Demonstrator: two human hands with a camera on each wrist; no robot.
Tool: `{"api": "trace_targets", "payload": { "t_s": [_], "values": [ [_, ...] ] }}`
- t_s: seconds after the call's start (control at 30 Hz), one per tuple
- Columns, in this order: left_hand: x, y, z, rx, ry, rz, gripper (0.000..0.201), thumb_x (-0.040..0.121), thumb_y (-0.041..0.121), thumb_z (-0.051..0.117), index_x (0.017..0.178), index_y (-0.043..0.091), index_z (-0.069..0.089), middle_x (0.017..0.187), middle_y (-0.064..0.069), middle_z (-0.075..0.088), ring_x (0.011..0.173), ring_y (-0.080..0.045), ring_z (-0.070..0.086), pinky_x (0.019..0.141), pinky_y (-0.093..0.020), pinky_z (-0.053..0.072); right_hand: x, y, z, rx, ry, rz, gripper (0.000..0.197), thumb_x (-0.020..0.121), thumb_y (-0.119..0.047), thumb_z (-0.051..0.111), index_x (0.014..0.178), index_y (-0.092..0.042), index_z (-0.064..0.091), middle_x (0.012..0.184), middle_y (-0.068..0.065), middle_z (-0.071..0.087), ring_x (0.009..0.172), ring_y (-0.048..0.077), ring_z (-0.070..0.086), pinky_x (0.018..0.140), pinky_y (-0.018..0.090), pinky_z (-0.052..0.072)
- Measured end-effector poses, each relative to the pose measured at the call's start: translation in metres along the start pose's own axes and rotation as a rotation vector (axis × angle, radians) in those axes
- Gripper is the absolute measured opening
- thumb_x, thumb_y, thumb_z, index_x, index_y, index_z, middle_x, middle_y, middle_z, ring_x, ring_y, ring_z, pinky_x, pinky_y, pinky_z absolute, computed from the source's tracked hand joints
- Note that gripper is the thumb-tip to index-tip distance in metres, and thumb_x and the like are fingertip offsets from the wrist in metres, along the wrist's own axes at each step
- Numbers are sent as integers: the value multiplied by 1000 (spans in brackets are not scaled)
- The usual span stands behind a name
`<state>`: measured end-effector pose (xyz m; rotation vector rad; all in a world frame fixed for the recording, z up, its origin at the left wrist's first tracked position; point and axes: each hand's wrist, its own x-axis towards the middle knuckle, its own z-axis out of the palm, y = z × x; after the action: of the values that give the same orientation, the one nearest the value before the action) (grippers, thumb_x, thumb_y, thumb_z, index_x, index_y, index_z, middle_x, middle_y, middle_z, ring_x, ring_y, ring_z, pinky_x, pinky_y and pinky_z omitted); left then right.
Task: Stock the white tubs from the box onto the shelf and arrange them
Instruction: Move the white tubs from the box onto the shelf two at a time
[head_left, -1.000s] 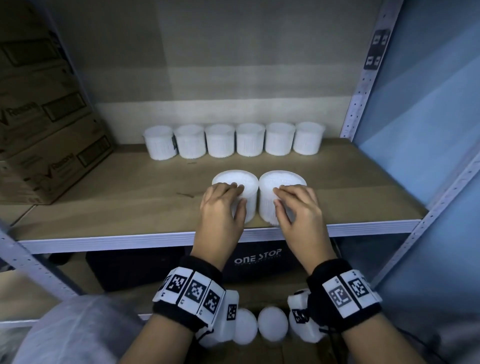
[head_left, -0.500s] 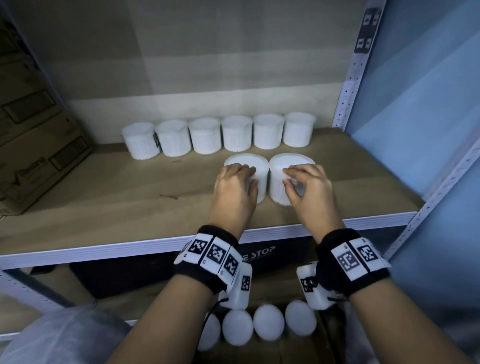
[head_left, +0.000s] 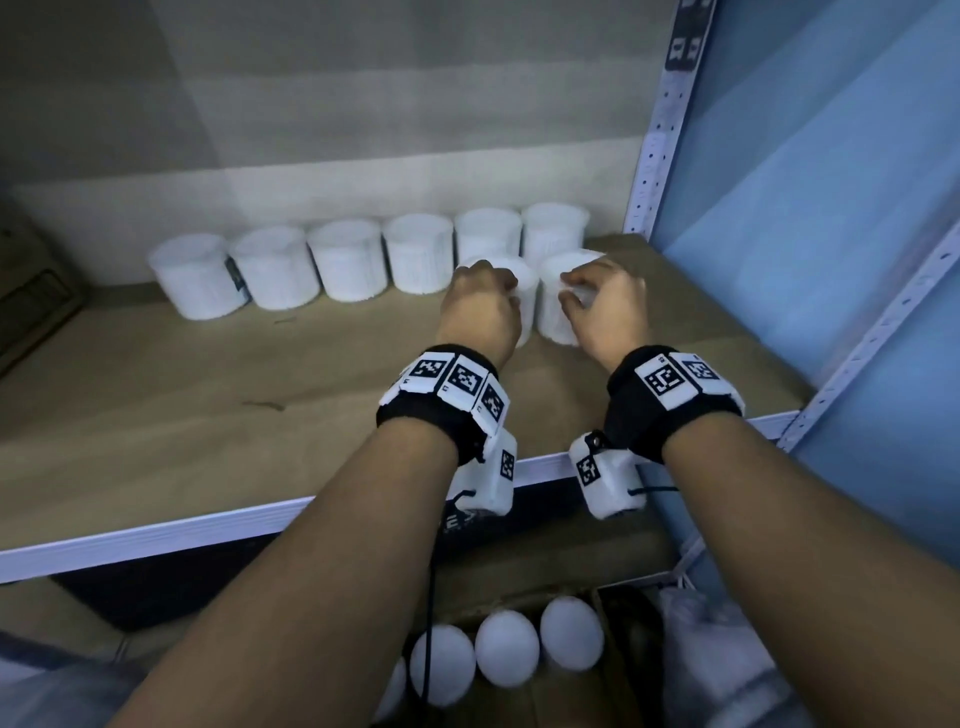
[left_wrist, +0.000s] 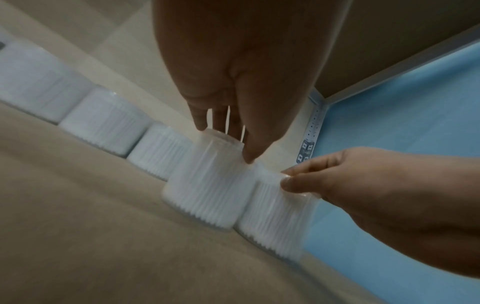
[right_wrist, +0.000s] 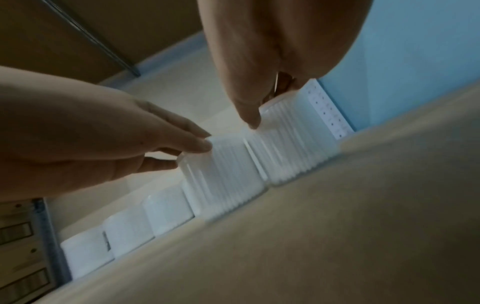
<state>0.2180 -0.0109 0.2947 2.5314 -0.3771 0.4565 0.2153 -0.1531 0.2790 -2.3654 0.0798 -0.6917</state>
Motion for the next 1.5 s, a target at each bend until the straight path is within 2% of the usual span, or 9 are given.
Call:
{"api": "trace_targets", "payload": {
  "t_s": [0.13,0.3,0.5,0.73,0.97,1.1,1.17,1.3,1.5],
  "values": [
    [15,1,3,-33,-32,-45,29,89,13,54,113,2,67,120,-16,64,118,-29,55,98,-35,47,10,5,1,-25,-51,13,26,86,-5,61,111,-2,69,124,13,61,123,27,50,104,20,32],
    [25,2,5,-40,-78,-77,29,91,10,52,115,3,66,122,-15,63,119,-27,55,100,-34,47,18,10,-3,-97,-144,28,34,90,-7,57,123,-8,63,136,9,52,133,22,40,102,11,20],
    [30,2,5,-35,-144,-101,45,90,1,47,133,13,54,139,-6,51,133,-21,44,111,-29,37,27,7,-7,-136,-194,79,38,92,-9,54,129,-13,60,141,8,48,132,21,41,105,15,26],
    [31,6,2,-7,-207,-102,54,88,-1,48,140,15,45,144,-5,44,137,-21,38,112,-30,35,39,1,-9,-154,-255,126,40,92,-9,54,131,-13,58,142,7,49,128,23,49,103,19,34],
    [31,7,0,14,-235,-90,55,88,0,48,140,15,44,145,-5,43,137,-22,37,112,-31,35,43,-3,-12,-184,-305,130,47,90,-3,56,136,-13,52,147,8,43,135,22,41,111,22,29],
    [33,1,-19,-89,-264,-122,51,90,13,53,139,19,45,145,-2,46,135,-19,43,112,-30,36,34,-12,-23,-278,-395,73,60,91,-15,59,146,-12,36,152,8,33,140,24,33,112,26,26],
    [23,-3,-33,-72,-226,-116,48,90,19,55,137,19,48,143,-3,49,134,-21,43,115,-35,33,19,-14,-28,-240,-320,-32,60,87,-12,61,143,-6,38,150,11,35,139,26,33,111,25,23],
    [-20,-13,-65,-31,-145,-82,45,88,26,57,132,19,53,140,-4,52,131,-22,45,114,-41,31,-33,-23,-41,-86,-187,-159,41,84,-11,62,124,-7,58,127,11,55,123,27,49,105,28,36],
    [-114,-5,-94,-17,-82,18,42,87,28,59,128,23,55,134,4,55,124,-17,50,97,-16,30,-133,-20,-54,40,-205,-133,16,84,-14,64,100,-12,68,105,3,62,101,21,58,93,30,46]
  ]
}}
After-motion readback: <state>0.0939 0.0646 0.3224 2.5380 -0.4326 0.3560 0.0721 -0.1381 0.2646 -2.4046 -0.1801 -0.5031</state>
